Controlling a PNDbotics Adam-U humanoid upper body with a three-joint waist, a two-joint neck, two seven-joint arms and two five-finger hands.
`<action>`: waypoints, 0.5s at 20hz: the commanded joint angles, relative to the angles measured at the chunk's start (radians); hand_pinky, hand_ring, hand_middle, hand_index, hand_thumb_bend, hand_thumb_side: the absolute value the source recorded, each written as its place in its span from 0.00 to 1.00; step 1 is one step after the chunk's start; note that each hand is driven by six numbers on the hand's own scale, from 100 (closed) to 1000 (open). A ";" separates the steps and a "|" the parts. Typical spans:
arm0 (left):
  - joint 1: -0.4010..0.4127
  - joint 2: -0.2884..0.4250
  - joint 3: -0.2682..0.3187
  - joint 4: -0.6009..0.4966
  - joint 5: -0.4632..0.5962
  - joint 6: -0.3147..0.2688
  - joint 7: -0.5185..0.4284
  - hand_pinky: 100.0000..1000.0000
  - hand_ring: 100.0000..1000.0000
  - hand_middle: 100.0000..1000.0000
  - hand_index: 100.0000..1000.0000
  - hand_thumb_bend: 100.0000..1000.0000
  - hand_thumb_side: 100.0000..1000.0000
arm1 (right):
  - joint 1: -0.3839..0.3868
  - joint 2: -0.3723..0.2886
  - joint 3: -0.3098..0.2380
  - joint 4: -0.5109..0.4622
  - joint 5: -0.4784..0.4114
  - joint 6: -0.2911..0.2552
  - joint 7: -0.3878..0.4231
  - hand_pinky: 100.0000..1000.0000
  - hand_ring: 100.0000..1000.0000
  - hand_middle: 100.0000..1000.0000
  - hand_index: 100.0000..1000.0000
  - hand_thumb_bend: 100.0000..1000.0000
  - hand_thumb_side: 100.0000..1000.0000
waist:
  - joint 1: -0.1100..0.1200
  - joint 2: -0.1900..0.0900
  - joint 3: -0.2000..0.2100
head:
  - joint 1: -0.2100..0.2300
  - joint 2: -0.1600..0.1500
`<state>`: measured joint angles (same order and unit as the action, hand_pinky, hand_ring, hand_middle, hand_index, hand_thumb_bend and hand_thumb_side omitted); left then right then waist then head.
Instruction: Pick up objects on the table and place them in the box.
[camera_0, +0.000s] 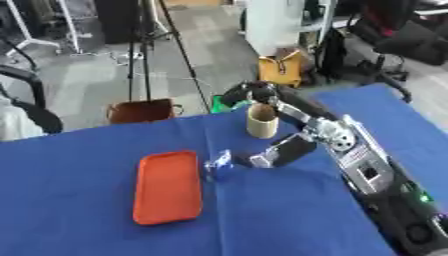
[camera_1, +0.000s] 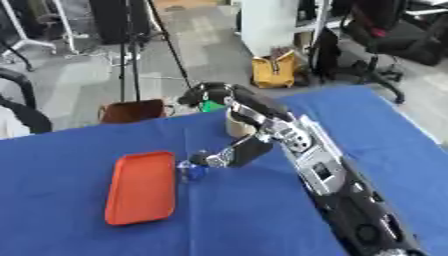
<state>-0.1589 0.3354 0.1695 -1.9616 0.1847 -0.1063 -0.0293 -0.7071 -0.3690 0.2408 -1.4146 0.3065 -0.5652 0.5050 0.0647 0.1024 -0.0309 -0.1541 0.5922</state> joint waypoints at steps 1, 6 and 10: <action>-0.006 0.029 0.000 -0.015 -0.004 0.003 -0.008 0.53 0.85 0.78 0.87 0.66 0.28 | -0.051 0.003 0.001 0.081 -0.036 -0.034 0.096 0.80 0.75 0.77 0.85 0.51 0.22 | -0.002 -0.016 0.001 | -0.005 0.003; -0.010 0.025 -0.004 -0.015 -0.004 0.006 -0.023 0.52 0.85 0.77 0.87 0.66 0.29 | -0.117 0.048 -0.005 0.256 0.041 -0.088 0.199 0.81 0.76 0.79 0.87 0.53 0.23 | 0.002 -0.011 0.009 | -0.013 0.002; -0.012 0.021 -0.005 -0.015 -0.003 0.007 -0.029 0.52 0.85 0.77 0.87 0.66 0.30 | -0.146 0.096 -0.042 0.401 0.178 -0.122 0.188 0.82 0.78 0.80 0.88 0.53 0.22 | 0.006 -0.005 0.020 | -0.017 -0.001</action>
<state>-0.1590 0.3347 0.1631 -1.9616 0.1845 -0.0979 -0.0533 -0.8253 -0.2782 0.2166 -1.0424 0.4446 -0.5551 0.5749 0.0724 0.1077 -0.0119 -0.1686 0.5953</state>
